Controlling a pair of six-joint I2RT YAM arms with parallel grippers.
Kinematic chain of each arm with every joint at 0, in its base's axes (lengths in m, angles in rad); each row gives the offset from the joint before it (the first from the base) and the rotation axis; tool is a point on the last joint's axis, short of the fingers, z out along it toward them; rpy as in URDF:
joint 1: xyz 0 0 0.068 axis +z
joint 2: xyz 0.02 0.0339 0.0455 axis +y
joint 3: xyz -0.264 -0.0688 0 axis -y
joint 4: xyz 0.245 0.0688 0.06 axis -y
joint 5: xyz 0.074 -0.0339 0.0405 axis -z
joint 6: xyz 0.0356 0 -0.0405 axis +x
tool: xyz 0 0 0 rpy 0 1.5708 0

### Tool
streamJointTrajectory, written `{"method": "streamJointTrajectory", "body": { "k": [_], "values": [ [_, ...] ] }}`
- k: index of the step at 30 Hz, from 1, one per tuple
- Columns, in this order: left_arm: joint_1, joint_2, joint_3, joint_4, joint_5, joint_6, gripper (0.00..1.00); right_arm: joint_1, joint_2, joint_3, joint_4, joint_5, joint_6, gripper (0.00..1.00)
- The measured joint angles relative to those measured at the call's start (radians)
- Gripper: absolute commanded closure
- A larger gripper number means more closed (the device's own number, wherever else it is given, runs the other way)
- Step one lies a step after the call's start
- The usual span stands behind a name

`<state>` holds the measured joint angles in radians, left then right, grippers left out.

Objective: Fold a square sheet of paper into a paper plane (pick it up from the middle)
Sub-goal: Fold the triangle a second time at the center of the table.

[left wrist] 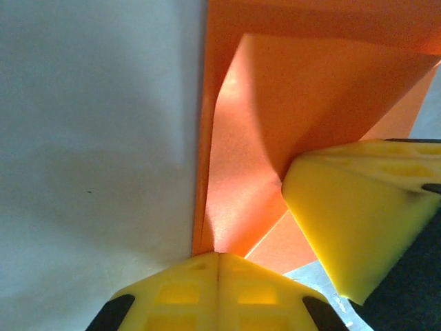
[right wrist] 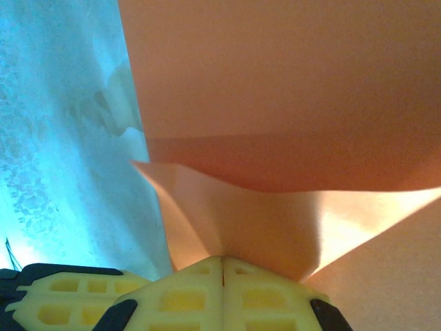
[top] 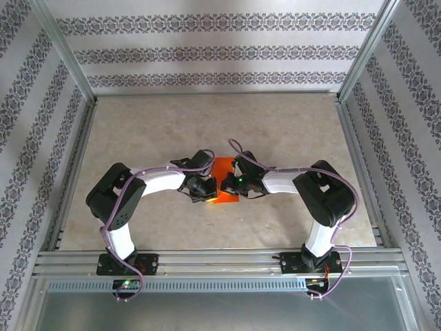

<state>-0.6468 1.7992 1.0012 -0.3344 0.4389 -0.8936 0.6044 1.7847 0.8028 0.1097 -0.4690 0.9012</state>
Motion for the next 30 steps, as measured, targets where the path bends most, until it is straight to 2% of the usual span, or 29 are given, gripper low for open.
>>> {"method": "streamJointTrajectory", "body": {
  "k": [5, 16, 21, 26, 30],
  "values": [
    [0.001, 0.014, 0.021, -0.027, 0.003, 0.001, 0.97, -0.047, 0.01, 0.005, -0.002, -0.035, -0.031, 0.96],
    [0.002, 0.025, 0.04, -0.042, 0.005, 0.016, 0.97, -0.23, 0.051, 0.055, -0.014, -0.062, -0.102, 0.96],
    [0.002, 0.027, 0.046, -0.052, 0.005, 0.025, 0.97, -0.294, 0.04, 0.071, -0.044, -0.018, -0.128, 0.96],
    [0.006, 0.03, 0.051, -0.059, 0.009, 0.03, 0.97, -0.281, -0.059, 0.062, -0.076, 0.019, -0.142, 0.96],
    [0.006, 0.032, 0.055, -0.064, 0.009, 0.036, 0.97, -0.188, -0.097, 0.042, -0.059, 0.02, -0.131, 0.96]
  ]
}}
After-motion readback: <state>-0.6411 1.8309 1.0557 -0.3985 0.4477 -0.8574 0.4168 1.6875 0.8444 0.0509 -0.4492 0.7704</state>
